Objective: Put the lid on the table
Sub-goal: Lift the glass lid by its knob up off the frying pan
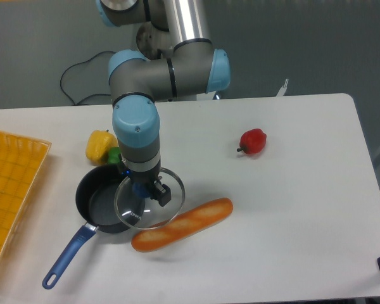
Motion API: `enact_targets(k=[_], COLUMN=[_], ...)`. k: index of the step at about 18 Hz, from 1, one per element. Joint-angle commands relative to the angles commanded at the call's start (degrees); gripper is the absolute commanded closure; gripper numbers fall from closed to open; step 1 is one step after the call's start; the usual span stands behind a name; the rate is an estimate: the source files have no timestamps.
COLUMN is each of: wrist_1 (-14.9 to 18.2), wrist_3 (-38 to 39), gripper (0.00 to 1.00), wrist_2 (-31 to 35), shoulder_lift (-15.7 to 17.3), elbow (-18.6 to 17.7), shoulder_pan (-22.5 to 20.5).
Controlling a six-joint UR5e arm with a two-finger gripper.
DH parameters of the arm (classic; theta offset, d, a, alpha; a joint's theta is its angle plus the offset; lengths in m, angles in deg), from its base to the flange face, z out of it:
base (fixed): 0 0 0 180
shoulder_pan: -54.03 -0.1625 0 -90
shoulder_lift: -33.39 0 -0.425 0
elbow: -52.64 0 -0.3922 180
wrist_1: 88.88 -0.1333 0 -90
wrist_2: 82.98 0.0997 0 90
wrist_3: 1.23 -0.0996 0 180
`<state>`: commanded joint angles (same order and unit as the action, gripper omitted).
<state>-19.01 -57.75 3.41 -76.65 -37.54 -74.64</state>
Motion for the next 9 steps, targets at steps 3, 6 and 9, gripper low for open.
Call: enact_targets(k=[3,6,9], wrist_1=[-0.09,0.0,0.44], wrist_3=[0.0,0.0,-1.05], gripper=[0.45,0.45,0.45], wrist_2=[0.09,0.0,0.17], shoulder_lift=[-0.17,0.0,0.35], elbow=[0.0,0.09,-0.35], shoulder_pan=[0.09,0.0,-0.53])
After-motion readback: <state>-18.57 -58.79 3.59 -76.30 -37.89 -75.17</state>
